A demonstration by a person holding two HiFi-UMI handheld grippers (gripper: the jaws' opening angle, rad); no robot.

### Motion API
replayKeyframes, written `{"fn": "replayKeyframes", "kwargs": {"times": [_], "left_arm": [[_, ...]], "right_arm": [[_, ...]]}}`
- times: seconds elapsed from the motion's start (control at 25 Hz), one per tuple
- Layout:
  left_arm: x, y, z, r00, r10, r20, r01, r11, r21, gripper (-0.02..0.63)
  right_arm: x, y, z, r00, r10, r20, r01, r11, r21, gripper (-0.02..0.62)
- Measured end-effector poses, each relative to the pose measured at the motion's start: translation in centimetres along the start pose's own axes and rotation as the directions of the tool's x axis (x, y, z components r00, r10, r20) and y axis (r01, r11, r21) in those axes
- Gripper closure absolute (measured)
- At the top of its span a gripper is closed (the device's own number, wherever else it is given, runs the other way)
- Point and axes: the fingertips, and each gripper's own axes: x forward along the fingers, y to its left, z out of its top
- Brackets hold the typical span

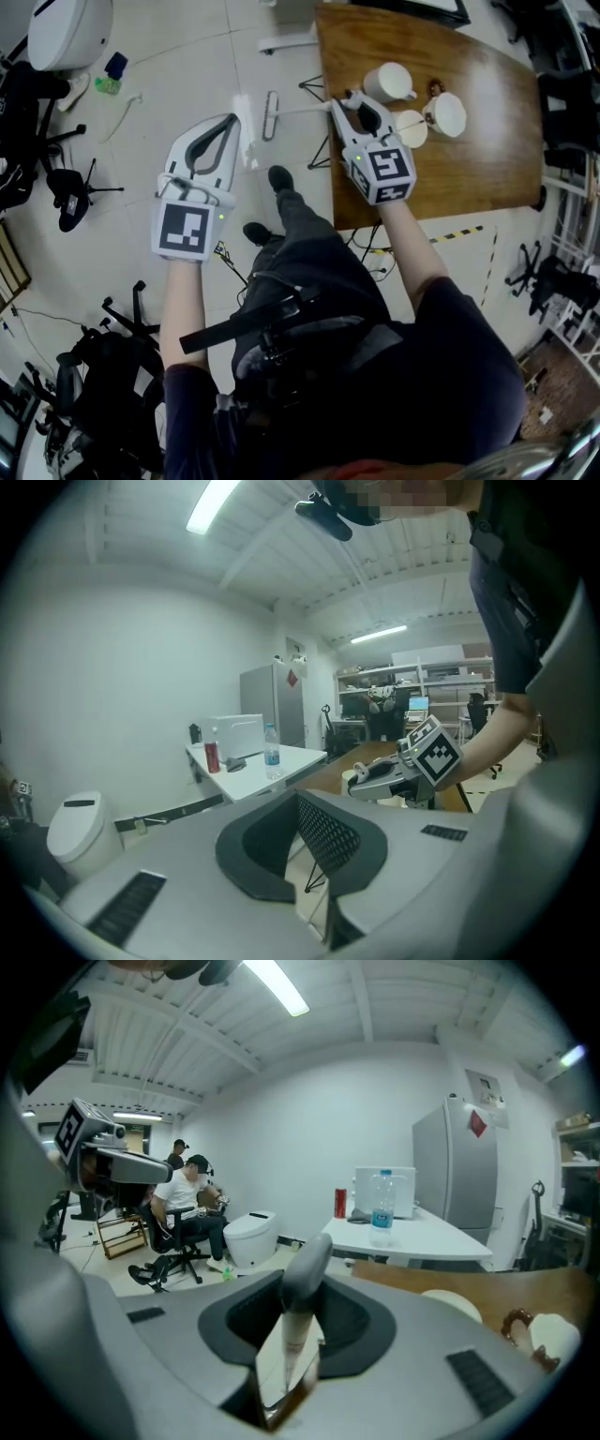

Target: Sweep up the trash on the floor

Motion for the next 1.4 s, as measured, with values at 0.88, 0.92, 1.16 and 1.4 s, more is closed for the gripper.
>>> {"fn": "replayKeyframes", "kwargs": {"times": [0.88, 0.92, 1.16, 1.4], "left_arm": [[-15.7, 2.3, -2.5, 0.993, 0.083, 0.082, -0.076, 0.994, -0.077, 0.606], [-16.1, 2.0, -2.2, 0.992, 0.075, 0.098, -0.068, 0.995, -0.075, 0.606], [-17.7, 0.4, -2.3, 0.995, 0.009, 0.094, -0.005, 0.999, -0.037, 0.483], [-21.0, 1.5, -3.3, 0.992, 0.077, 0.102, -0.075, 0.997, -0.018, 0.443]], "right_arm": [[-2.6, 23.5, 12.6, 0.664, 0.746, 0.05, -0.707, 0.648, -0.283, 0.482], [-3.2, 24.5, 13.1, 0.632, 0.774, 0.047, -0.733, 0.616, -0.289, 0.482], [-5.9, 30.4, 15.8, 0.466, 0.884, 0.019, -0.836, 0.448, -0.317, 0.483], [-9.1, 38.7, 16.9, 0.292, 0.955, -0.051, -0.889, 0.251, -0.383, 0.483]]}}
